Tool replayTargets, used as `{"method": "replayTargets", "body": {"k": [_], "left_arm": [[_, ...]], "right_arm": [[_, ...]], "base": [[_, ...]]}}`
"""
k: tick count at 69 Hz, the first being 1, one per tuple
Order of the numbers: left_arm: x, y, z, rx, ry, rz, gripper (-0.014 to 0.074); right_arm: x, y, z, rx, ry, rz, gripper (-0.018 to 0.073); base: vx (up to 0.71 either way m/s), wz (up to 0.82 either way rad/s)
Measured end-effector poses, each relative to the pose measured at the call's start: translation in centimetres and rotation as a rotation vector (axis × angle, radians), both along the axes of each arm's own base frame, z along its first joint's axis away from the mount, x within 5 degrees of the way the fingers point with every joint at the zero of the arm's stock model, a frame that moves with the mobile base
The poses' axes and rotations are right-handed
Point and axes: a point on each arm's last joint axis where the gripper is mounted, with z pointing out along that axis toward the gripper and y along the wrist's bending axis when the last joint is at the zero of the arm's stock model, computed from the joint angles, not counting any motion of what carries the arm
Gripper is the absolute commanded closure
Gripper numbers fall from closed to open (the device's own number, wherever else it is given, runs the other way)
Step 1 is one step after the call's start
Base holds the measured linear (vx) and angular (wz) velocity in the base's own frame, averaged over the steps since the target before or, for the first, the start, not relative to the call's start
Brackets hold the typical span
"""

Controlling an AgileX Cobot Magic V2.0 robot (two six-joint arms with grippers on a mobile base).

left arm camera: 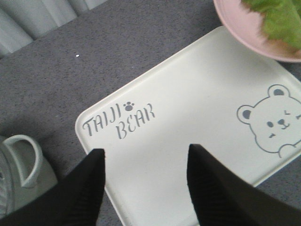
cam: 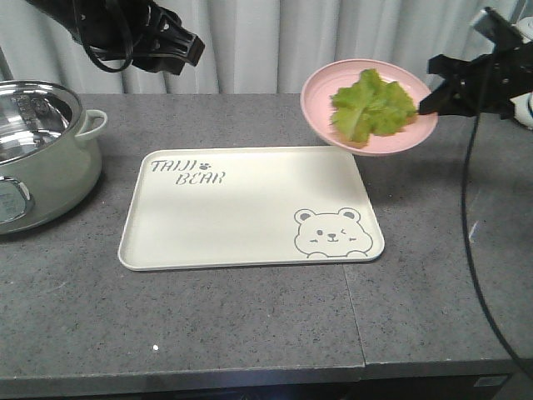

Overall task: Transfer vegetables to tray and serve
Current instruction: 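Grasp the pink plate rim with the right gripper and set it on the tray, then release the plate and raise both grippers toward the tray's short edges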

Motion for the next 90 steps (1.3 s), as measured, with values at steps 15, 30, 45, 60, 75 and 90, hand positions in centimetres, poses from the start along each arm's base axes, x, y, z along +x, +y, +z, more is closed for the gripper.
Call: {"method": "replayTargets", "body": {"k": [15,30,45,60,75,90], "left_arm": [[0.2,0.5,0.1,0.037,-0.02,0.043,0.0206],[0.3,0.7,0.1,0.053,-0.03,0.059,0.0206],[0.6,1.3,-0.2,0.083,-0.037,0.101,0.0206],[1.9,3.2,-3.1,0.123,0.058,0.172,0.0206],[2.5,4.6,-5.2,0.149,0.129,0.221,0.0206],[2.6,4.9,-5.2,0.121,0.136,0.261,0.0206]], "right_arm": [[-0.1,9.5,-0.1,-0.011,-0.038,0.179,0.0564],[0.0,15.8,-3.5,-0.097,-0.007,0.281,0.0564],[0.2,17.9,-6.9,-0.185,0.046,0.321,0.0548],[-0.1,19.0,-7.9,-0.221,0.047,0.38,0.041],[-0.2,19.0,-7.9,-0.241,0.045,0.391,0.0114],[-0.2,18.5,-7.4,-0.293,0.072,0.363,0.0076]], "base": [[0.0,0.0],[0.0,0.0],[0.0,0.0],[0.0,0.0],[0.0,0.0],[0.0,0.0]]}}
